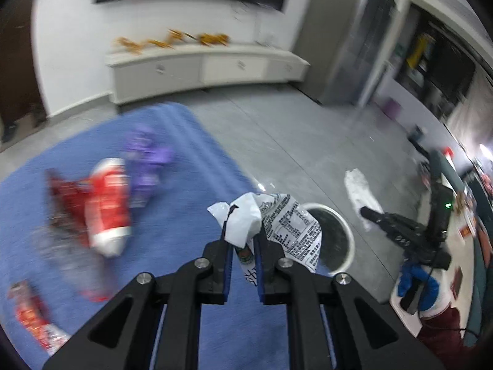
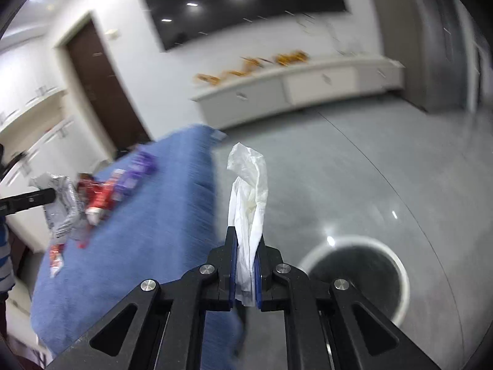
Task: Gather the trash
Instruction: 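Carry both items over the trash bin and open both tools to drop them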
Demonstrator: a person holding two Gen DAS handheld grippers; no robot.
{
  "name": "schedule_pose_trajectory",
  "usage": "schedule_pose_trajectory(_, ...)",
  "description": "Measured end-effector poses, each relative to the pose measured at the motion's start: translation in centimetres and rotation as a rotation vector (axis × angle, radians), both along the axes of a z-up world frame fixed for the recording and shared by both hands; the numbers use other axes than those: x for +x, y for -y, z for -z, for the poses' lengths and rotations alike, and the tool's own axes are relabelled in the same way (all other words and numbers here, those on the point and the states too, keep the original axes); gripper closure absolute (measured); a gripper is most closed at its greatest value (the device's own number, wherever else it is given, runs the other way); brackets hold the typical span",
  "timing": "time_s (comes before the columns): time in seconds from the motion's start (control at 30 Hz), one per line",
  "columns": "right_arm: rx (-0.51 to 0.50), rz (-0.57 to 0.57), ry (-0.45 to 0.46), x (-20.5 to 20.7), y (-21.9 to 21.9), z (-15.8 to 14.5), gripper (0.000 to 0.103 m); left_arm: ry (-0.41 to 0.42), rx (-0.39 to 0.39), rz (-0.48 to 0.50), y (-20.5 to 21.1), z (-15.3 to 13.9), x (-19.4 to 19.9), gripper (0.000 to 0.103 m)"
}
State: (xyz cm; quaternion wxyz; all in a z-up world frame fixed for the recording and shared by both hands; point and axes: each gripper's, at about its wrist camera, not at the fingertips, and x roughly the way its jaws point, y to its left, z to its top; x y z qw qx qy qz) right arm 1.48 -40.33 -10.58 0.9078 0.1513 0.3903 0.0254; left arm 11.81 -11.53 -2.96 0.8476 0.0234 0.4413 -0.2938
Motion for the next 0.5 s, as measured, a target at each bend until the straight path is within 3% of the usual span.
schedule_pose_trajectory(0.23, 0.028, 0.142, -0.131, -1.4, 6.0, 6.0, 0.094, -0.043, 0.095, 0.153, 13.6, 4.2, 0.6, 0.091)
schedule_pose_trajectory(0.5, 0.092, 0.262, -0.225, -1.9, 10.2, 11.1, 0.094, -0.055, 0.198, 0.214, 24.4, 8.9, 0.9, 0.088)
